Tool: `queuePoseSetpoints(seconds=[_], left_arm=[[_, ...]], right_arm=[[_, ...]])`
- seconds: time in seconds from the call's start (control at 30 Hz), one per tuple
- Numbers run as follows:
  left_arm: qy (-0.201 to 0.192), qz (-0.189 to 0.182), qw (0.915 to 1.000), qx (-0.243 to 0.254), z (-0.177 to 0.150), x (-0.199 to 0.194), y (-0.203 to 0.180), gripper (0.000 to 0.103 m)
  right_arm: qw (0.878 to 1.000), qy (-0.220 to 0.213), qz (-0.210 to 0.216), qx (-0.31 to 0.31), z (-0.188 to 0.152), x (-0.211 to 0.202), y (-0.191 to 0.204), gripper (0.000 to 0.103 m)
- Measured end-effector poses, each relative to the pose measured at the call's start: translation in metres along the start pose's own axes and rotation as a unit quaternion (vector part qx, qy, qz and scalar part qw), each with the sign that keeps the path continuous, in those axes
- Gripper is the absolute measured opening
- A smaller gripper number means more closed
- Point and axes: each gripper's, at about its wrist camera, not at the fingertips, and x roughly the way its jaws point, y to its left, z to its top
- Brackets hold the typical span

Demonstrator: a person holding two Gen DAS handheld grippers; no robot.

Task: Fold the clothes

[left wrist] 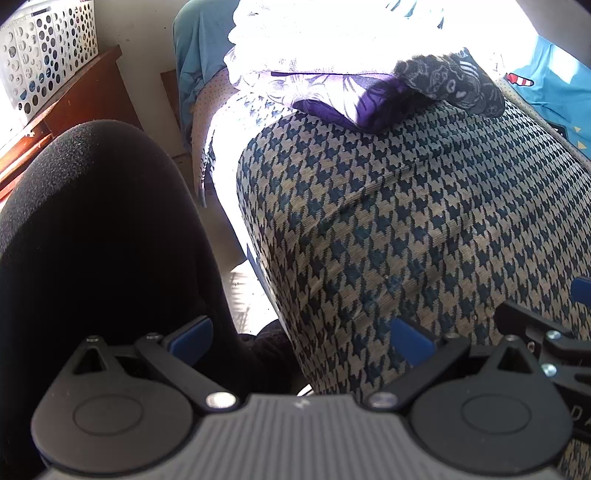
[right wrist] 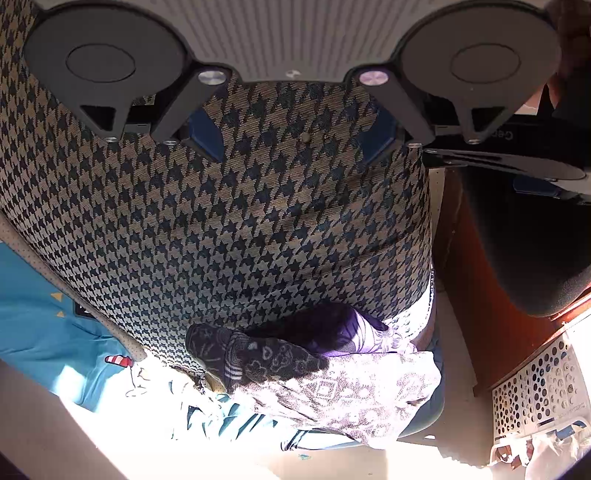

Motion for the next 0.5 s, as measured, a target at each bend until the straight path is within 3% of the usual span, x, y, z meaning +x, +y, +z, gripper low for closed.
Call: queuePoseSetpoints(seconds=[0.5], left_arm=[[0.012,-0.035,0.9992,0.013,0.003,0.004,0.015,0.103]], right_arm=[[0.998,-0.007,-0.040,0.046,-0.010,-0.009,0.022,0.082]])
